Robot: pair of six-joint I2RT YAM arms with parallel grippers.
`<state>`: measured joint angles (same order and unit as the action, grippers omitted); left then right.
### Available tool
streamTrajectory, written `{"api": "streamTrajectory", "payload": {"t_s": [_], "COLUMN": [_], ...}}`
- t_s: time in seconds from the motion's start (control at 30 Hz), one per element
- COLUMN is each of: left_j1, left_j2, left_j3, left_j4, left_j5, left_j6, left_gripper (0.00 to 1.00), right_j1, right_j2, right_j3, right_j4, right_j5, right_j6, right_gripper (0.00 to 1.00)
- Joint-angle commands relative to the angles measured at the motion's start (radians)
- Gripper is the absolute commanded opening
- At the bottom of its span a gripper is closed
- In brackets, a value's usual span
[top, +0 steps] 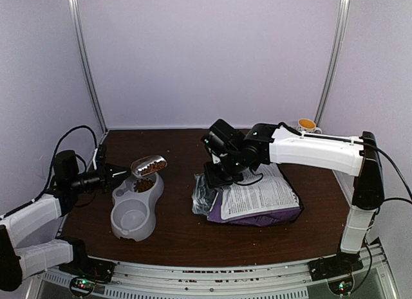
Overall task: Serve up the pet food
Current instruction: Place the pet food in the pet food bowl.
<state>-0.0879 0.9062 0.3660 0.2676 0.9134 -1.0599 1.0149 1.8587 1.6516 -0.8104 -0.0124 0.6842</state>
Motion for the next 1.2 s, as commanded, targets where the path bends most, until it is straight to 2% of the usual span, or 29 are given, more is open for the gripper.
{"api": "streamTrajectory", "payload": {"t_s": [0.0, 0.5, 1.17], "left_j1": [0.083, 0.319, 0.372], "left_j2": [-0.028, -0.046, -0.038], "left_j3": [-0.016, -0.041, -0.044], "left_j4": [-0.015, -0.118, -0.193], "left_j5": [0.07, 0.164, 0.1], "left_j6": [0.047, 0.118, 0.155], "left_gripper": [0.0, 0.0, 0.0], "right_j1": [-0.015, -0.019, -0.026], "right_j2": [-0.034, -0.034, -0.055], "right_j3": [-0.004, -0.014, -0.051], "right_j4": [0.03, 0.037, 0.049], "right_j5": [0.006, 0.001, 0.002], "right_j6": [0.003, 0.004, 0.005], "right_gripper": [0.0, 0.0, 0.0]}}
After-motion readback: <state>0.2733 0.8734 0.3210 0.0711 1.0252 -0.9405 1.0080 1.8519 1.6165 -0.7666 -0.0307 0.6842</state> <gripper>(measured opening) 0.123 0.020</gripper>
